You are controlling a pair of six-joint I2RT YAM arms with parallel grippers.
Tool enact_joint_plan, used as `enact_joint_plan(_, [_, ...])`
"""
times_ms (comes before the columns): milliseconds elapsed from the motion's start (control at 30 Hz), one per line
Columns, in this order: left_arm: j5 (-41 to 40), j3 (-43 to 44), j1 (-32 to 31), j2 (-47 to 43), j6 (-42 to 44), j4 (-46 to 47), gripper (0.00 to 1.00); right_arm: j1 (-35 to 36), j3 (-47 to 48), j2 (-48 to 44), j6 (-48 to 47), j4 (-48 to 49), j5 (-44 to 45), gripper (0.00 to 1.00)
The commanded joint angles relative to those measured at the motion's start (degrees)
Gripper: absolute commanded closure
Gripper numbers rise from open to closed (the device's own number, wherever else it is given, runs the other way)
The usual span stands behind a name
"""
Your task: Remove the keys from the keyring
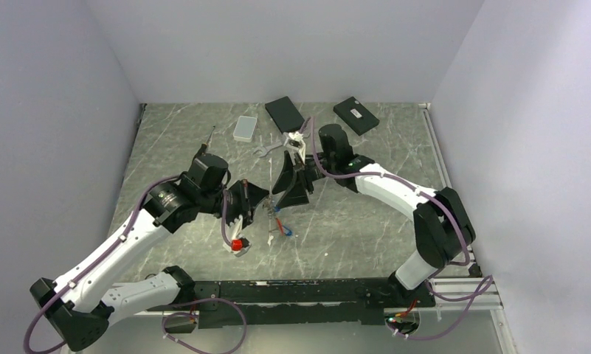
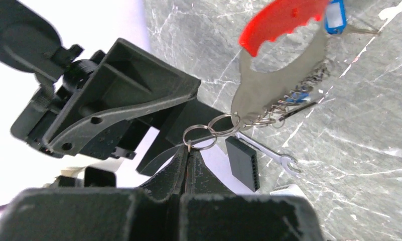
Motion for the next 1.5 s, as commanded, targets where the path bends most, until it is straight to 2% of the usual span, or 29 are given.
enact_joint_plan(0, [0.7,3.7,-0.2,1.0,6.0,-0.7,1.0,-0.2,8.2,-3.7,-16.0,-20.9,3.9,0.27])
enact_joint_plan(167, [-0.2,4.8,-0.3,2.2,4.2,-1.2,1.0,-0.2,11.7,-4.2,-17.1,-25.9,6.8,0.3])
enact_joint_plan(433, [-0.6,5.2,-0.3,3.0,2.5,-0.5,1.0,0.8,13.1,-3.6,-12.7,-22.6,8.1,0.41])
enact_joint_plan(767, [-1.3,6.0,-0.3,4.2,-0.2,0.7,1.0,1.2,11.1,-2.2,-6.0,-12.1,8.3,0.5])
enact_joint_plan(1100, [-2.2,6.9,-0.3,4.7,-1.6,0.3,1.0,3.2,10.0,-1.1,-7.0,-11.8,9.6,0.56])
enact_joint_plan(1300, [-2.7,7.0,-0.3,4.6,-2.5,0.2,1.0,3.4,9.6,-1.1,-7.0,-11.2,9.3,0.67])
enact_joint_plan(1467, [-3.7,6.9,-0.3,4.5,-3.2,-0.2,1.0,3.4,9.3,-1.1,-7.0,-11.0,9.0,0.85])
